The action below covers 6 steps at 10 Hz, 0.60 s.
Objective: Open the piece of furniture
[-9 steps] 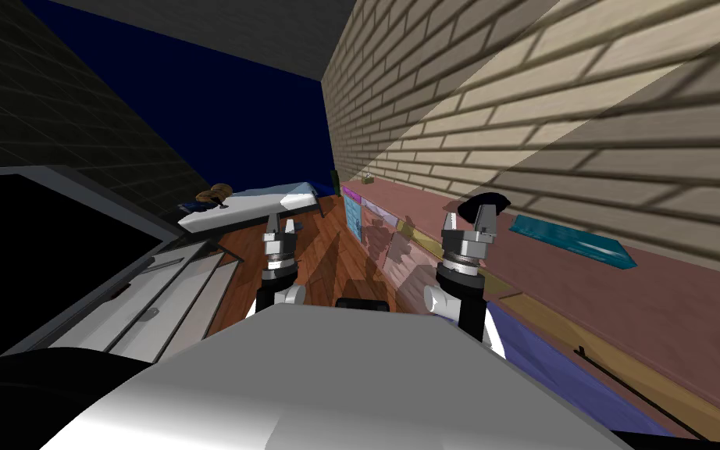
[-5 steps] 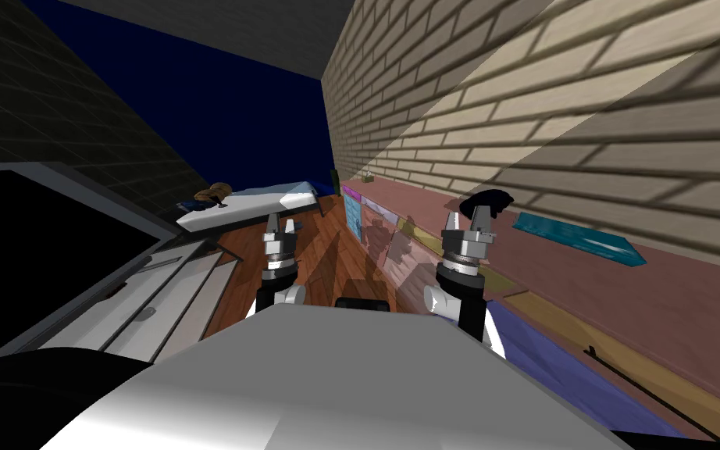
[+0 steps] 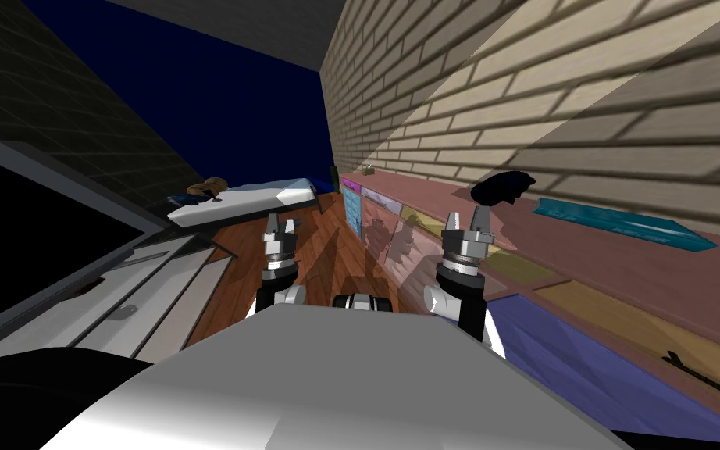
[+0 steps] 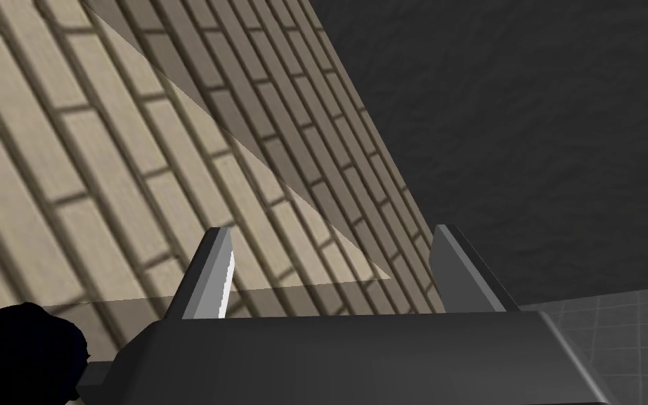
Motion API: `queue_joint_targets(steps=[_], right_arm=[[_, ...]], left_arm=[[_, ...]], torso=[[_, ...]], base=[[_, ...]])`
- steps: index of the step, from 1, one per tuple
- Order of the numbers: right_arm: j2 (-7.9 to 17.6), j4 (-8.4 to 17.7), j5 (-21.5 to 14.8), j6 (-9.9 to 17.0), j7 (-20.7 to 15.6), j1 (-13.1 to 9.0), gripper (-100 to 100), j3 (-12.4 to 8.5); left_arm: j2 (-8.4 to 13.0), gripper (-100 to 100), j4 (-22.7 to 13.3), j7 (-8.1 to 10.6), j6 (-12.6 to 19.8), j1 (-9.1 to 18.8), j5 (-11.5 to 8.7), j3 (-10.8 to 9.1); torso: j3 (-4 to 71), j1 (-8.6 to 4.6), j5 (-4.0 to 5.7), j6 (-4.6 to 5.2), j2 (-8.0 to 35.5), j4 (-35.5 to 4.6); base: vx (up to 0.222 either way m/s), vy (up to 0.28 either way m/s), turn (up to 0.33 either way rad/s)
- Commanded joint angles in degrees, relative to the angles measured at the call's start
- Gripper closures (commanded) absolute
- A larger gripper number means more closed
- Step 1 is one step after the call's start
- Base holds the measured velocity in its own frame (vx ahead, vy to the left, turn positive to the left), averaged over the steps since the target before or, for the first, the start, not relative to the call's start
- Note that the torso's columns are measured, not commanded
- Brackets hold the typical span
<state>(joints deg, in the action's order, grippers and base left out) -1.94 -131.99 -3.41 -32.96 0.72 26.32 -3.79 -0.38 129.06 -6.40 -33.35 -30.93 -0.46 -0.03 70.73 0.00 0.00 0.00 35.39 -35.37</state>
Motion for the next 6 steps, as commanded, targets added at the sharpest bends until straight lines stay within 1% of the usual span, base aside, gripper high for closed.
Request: queue_joint_targets(steps=[1, 2, 3, 6], right_arm=[[2.3, 0.1, -0.8, 0.0, -0.3, -0.1, -100, -0.1], [3.8, 0.2, -1.5, 0.0, -0.7, -0.2, -100, -0.2], [5.3, 0.4, -2.5, 0.0, -1.1, -0.3, -100, -0.3], [8.7, 0.9, -6.7, -0.1, -3.0, -0.7, -100, -0.9]], left_arm=[[0.0, 0, 0.0, 0.0, 0.0, 0.0, 0.0, 0.0], [0.0, 0, 0.0, 0.0, 0.0, 0.0, 0.0, 0.0], [0.0, 0, 0.0, 0.0, 0.0, 0.0, 0.0, 0.0], [0.0, 0, 0.0, 0.0, 0.0, 0.0, 0.0, 0.0]], torso=[[8.5, 0.0, 0.0, 0.0, 4.2, -4.2], [12.4, 0.02, -0.01, 0.0, 6.1, -6.1], [13.6, 0.03, -0.01, 0.0, 6.6, -6.7], [13.9, 0.07, -0.02, 0.0, 6.8, -6.9]], base=[[0.02, 0.01, -0.025], [0.036, 0.016, -0.041], [0.047, 0.023, -0.055], [0.072, 0.045, -0.071]])
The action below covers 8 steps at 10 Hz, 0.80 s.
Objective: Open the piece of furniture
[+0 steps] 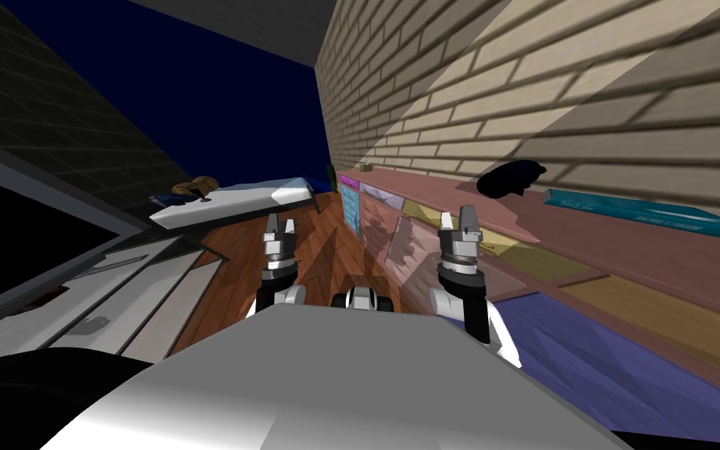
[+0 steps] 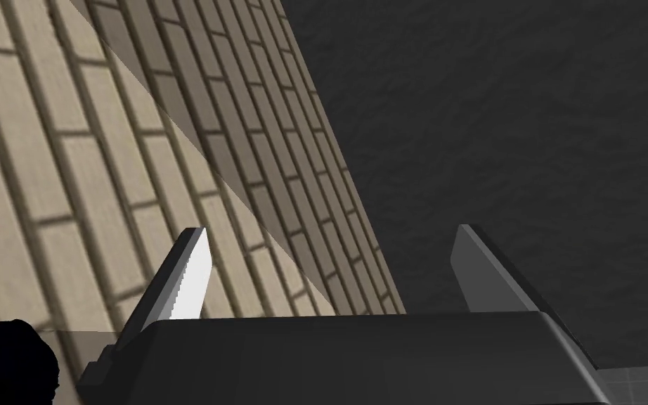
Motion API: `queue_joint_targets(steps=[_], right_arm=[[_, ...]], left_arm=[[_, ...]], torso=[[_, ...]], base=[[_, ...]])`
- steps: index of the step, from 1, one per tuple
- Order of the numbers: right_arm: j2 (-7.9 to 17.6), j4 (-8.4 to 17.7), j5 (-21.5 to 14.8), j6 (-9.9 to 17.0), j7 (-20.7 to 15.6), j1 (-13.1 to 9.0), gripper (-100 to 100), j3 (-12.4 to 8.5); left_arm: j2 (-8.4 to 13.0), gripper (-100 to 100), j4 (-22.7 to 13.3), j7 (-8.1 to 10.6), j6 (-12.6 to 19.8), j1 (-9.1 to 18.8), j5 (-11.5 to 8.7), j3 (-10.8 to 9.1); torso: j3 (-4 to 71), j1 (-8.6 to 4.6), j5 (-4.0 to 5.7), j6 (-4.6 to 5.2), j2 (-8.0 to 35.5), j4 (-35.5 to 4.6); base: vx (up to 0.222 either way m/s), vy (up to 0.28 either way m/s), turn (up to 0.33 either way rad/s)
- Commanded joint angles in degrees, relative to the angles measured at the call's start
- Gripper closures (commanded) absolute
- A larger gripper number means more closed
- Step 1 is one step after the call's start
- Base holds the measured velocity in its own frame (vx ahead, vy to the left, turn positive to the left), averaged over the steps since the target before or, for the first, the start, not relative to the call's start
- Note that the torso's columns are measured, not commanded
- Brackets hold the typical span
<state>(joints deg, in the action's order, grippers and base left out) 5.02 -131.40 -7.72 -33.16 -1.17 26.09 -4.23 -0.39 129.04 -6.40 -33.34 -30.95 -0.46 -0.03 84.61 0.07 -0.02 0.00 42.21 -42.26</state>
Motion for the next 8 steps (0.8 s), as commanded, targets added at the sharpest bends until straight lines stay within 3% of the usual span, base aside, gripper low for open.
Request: queue_joint_targets(steps=[1, 8], right_arm=[[2.5, 0.5, -4.2, 0.0, -1.9, -0.6, -100, -0.7], [4.4, 1.2, -15.0, -0.3, -6.7, -1.6, -100, -2.1]], left_arm=[[0.0, 0, 0.0, 0.0, 0.0, 0.0, 0.0, 0.0], [0.0, 0, 0.0, 0.0, 0.0, 0.0, 0.0, 0.0]], torso=[[0.0, -0.02, 0.01, 0.0, 0.0, 0.0], [0.0, -0.05, 0.01, -0.01, 0.1, 0.0]], base=[[0.088, 0.054, -0.081], [0.081, 0.048, -0.076]])
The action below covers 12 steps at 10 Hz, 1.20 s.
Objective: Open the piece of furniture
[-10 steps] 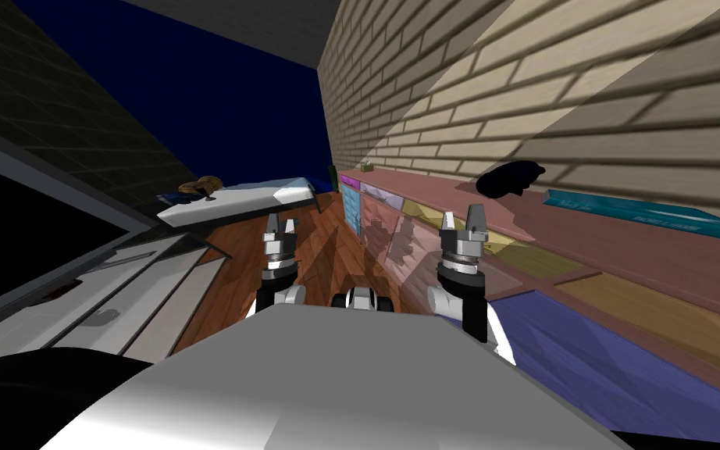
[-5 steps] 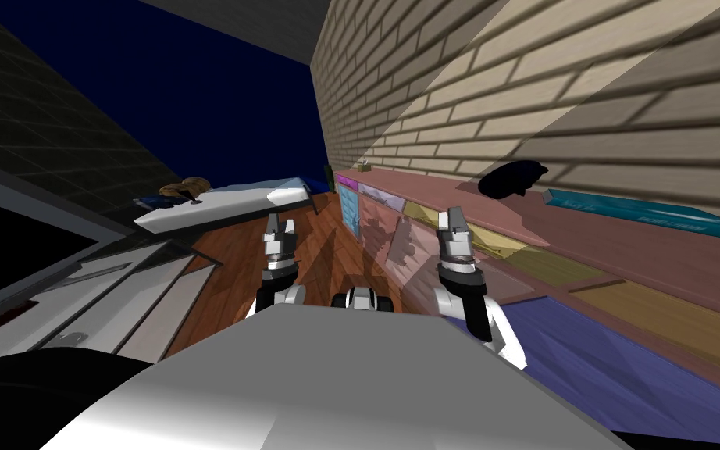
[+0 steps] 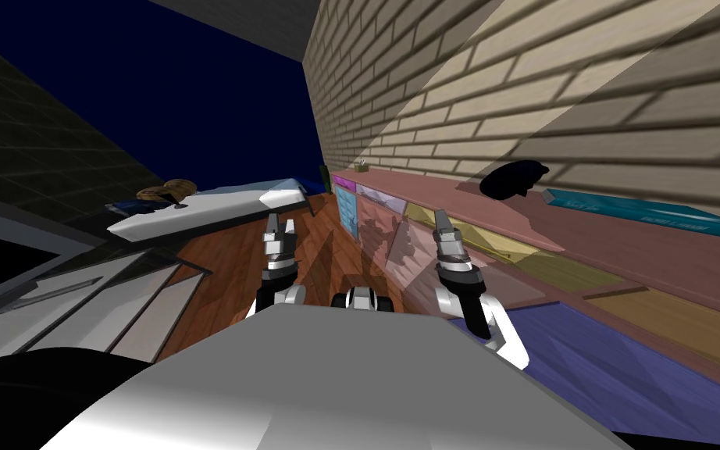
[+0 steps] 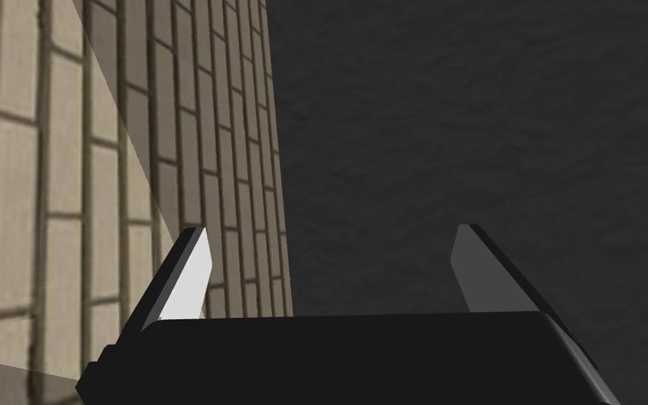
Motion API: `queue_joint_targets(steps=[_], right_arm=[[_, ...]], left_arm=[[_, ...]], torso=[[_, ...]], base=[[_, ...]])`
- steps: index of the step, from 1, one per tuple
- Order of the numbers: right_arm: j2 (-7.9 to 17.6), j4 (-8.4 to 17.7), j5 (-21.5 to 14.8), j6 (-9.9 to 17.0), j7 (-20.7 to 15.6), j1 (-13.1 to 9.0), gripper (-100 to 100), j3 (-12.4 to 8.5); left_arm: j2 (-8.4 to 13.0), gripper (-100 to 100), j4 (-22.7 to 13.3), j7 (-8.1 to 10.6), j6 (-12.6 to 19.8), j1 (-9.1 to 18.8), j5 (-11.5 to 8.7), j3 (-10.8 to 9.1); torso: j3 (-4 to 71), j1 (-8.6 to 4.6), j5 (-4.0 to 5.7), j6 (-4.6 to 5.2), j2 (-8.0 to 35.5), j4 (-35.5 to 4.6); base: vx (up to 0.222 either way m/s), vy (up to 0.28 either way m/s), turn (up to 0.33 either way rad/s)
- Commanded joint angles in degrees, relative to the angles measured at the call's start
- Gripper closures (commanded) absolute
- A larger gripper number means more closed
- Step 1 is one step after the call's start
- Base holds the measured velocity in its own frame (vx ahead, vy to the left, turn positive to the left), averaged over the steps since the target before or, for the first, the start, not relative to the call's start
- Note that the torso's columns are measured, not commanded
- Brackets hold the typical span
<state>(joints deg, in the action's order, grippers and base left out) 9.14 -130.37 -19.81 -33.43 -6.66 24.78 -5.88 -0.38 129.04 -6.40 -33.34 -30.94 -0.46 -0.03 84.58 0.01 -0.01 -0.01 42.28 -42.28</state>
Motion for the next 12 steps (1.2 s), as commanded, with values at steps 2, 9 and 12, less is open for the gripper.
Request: queue_joint_targets(steps=[2, 9, 12], right_arm=[[0.4, 0.3, -5.4, -0.2, -2.3, -0.5, -100, -0.8], [0.5, 0.7, -15.9, -0.6, -6.9, -1.4, -100, -2.1], [0.3, 1.1, -20.9, -0.8, -9.3, -1.9, -100, -2.9]], left_arm=[[0.0, 0, 0.0, 0.0, 0.0, 0.0, 0.0, 0.0], [0.0, 0, 0.0, 0.0, 0.0, 0.0, 0.0, 0.0], [0.0, 0, 0.0, 0.0, 0.0, 0.0, 0.0, 0.0]], torso=[[0.0, 0.05, -0.01, 0.01, -0.1, 0.0], [0.0, 0.0, 0.01, 0.02, 0.0, 0.0], [0.0, 0.02, -0.01, 0.0, 0.0, 0.0]], base=[[0.095, 0.065, -0.086], [0.075, 0.053, -0.077], [0.067, 0.059, -0.071]])
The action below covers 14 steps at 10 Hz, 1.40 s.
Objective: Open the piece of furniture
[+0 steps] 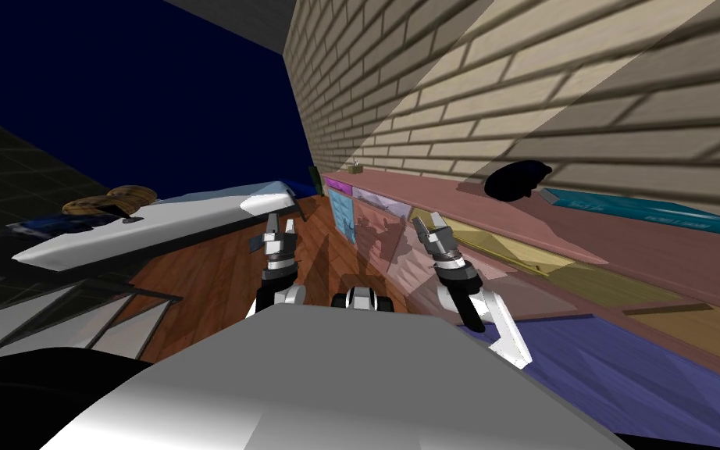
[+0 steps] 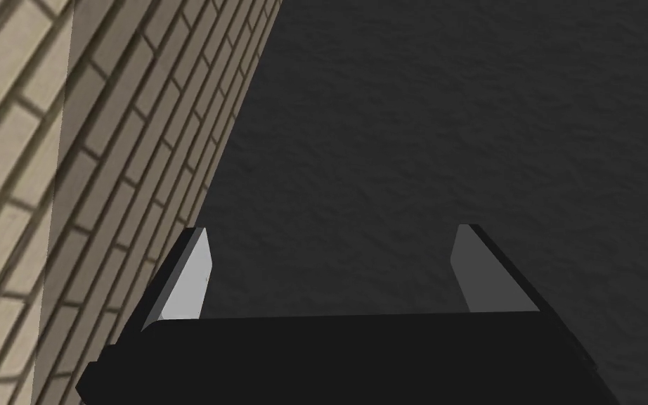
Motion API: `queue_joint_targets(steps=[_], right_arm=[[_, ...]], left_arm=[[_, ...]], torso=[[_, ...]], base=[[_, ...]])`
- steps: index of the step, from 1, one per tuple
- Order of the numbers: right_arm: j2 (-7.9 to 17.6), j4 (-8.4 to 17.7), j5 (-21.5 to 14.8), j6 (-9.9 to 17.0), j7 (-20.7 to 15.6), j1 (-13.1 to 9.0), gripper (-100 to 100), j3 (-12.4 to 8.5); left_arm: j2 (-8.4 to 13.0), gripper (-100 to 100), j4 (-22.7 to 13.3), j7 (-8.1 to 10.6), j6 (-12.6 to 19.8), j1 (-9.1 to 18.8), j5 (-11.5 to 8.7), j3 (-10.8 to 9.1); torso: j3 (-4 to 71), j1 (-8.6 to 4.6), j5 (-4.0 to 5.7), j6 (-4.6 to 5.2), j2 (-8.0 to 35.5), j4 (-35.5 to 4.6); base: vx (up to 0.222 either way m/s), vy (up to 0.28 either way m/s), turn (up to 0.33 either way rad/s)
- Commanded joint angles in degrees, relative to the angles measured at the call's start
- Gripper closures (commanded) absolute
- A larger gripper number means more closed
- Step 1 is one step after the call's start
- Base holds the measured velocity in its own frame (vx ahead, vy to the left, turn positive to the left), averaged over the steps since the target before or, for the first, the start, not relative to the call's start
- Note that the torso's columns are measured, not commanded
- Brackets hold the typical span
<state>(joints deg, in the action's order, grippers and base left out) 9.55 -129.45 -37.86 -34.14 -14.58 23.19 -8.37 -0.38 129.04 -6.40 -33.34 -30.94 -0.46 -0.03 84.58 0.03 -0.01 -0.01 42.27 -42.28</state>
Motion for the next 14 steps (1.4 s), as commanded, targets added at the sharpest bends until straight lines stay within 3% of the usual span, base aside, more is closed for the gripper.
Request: queue_joint_targets(steps=[1, 14], right_arm=[[-0.2, 0.2, -3.3, 0.0, -1.4, -0.3, -100, -0.4], [-1.2, 3.3, -22.5, -0.3, -10.2, -2.4, -100, -2.9]], left_arm=[[0.0, 0, 0.0, 0.0, 0.0, 0.0, 0.0, 0.0], [0.0, 0, 0.0, 0.0, 0.0, 0.0, 0.0, 0.0]], torso=[[0.0, 0.01, 0.0, 0.02, 0.0, 0.0], [0.0, 0.01, 0.0, 0.0, 0.0, 0.0]], base=[[0.068, 0.05, -0.053], [0.066, 0.06, -0.072]])
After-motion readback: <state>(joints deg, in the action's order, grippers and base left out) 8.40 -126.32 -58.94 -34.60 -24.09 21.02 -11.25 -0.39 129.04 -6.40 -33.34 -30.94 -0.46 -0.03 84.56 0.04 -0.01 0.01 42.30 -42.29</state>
